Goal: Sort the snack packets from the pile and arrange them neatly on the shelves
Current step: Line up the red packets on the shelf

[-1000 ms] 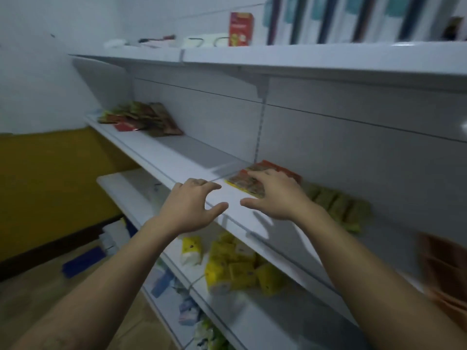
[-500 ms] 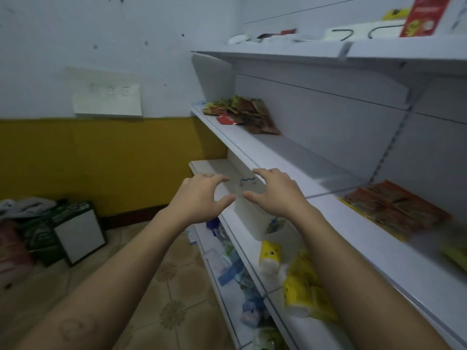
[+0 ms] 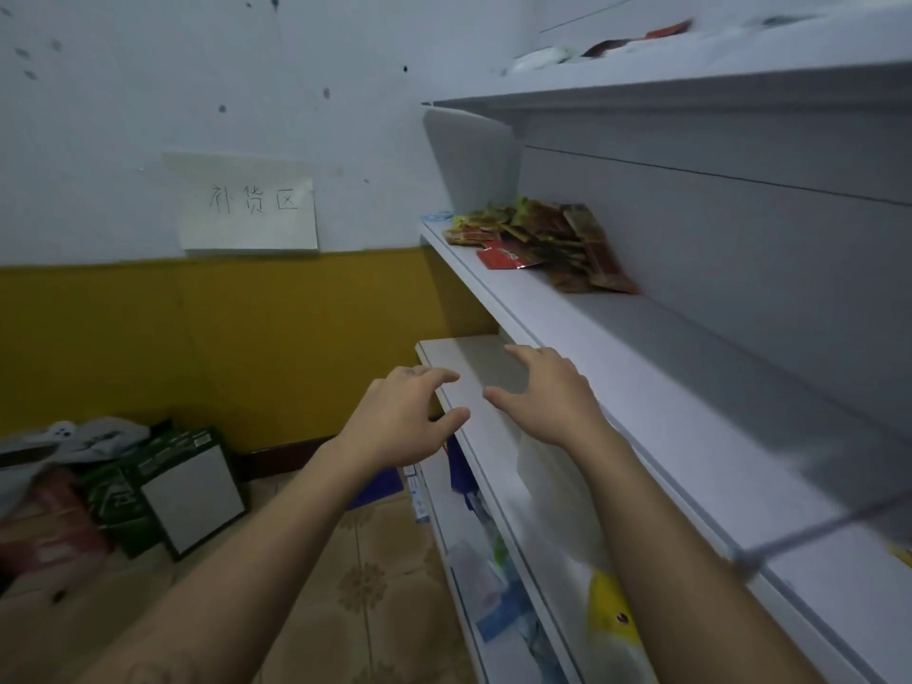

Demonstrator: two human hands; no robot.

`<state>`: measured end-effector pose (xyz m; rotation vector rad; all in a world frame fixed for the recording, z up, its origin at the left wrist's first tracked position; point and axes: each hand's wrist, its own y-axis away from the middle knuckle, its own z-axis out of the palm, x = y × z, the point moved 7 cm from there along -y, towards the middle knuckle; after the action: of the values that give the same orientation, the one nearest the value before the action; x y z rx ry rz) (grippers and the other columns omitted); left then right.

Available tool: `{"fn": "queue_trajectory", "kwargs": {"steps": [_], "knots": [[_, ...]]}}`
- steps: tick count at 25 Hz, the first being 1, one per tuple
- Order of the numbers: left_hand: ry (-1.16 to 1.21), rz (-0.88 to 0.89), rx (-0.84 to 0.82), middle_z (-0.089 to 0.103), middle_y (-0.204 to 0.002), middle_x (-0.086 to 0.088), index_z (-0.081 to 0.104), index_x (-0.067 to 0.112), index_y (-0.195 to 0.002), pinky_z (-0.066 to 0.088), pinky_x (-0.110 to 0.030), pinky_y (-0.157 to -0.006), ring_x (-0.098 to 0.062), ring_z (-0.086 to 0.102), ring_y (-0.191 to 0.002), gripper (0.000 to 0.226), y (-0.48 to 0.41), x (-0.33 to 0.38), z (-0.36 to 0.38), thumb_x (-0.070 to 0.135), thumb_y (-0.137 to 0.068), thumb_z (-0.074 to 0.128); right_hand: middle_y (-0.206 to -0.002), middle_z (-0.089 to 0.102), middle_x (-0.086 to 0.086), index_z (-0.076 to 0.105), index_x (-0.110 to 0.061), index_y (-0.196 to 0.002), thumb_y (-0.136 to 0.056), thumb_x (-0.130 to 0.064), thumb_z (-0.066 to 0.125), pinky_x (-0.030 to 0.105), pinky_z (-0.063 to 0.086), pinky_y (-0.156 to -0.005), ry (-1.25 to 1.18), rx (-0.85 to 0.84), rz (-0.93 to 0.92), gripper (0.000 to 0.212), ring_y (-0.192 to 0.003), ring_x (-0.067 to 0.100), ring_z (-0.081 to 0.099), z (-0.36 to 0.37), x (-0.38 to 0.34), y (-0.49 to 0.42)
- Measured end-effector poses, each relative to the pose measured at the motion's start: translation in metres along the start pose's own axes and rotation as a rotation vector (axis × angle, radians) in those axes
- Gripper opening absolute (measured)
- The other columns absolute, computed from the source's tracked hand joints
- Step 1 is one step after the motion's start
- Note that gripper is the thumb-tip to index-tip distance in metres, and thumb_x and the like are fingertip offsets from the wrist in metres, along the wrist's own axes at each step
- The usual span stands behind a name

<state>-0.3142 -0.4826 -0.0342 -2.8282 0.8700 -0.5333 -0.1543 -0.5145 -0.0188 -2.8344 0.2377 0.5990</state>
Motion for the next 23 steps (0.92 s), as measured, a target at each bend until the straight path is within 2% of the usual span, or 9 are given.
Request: {"fn": "queue_trajectory", "kwargs": {"steps": [6, 12, 17, 23], "knots": [[-0.017, 0.003, 0.002, 0.045, -0.148, 0.005, 0.041, 0.031, -0.145, 0.034, -0.037, -0.11, -0.017, 0.037, -0.138, 0.058, -0.14, -0.045, 0.004, 0.057, -0.095, 0.048, -0.149, 0.041, 0.004, 0.036, -0.028, -0.148, -0.091, -0.049, 0.06, 0.043, 0.037, -0.108, -0.083, 0.029, 0.036, 0.066, -0.134, 0.025, 0.04, 0.011, 0.02, -0.136], [0.032, 0.009, -0.007, 0.047, -0.146, 0.004, 0.042, 0.03, -0.144, 0.036, -0.037, -0.107, -0.017, 0.039, -0.135, 0.056, -0.222, -0.09, 0.024, 0.055, -0.095, 0.05, -0.146, 0.044, 0.004, 0.038, -0.028, -0.146, -0.089, -0.05, 0.061, 0.042, 0.039, -0.104, -0.025, -0.009, 0.059, 0.066, -0.129, 0.026, 0.044, 0.036, 0.023, -0.227], [0.079, 0.116, -0.024, 0.049, -0.145, 0.004, 0.042, 0.03, -0.145, 0.038, -0.036, -0.106, -0.016, 0.041, -0.133, 0.055, -0.306, -0.123, 0.04, 0.054, -0.095, 0.05, -0.145, 0.045, 0.004, 0.041, -0.029, -0.144, -0.087, -0.05, 0.062, 0.044, 0.041, -0.104, 0.018, 0.027, 0.129, 0.065, -0.128, 0.025, 0.047, 0.051, 0.037, -0.313], [0.11, 0.254, -0.101, 0.049, -0.144, 0.002, 0.043, 0.03, -0.143, 0.04, -0.039, -0.106, -0.018, 0.042, -0.132, 0.055, -0.434, -0.171, 0.059, 0.055, -0.095, 0.049, -0.145, 0.043, 0.005, 0.041, -0.028, -0.144, -0.086, -0.051, 0.062, 0.041, 0.038, -0.106, 0.082, 0.022, 0.317, 0.065, -0.132, 0.025, 0.042, 0.085, 0.058, -0.415]]}}
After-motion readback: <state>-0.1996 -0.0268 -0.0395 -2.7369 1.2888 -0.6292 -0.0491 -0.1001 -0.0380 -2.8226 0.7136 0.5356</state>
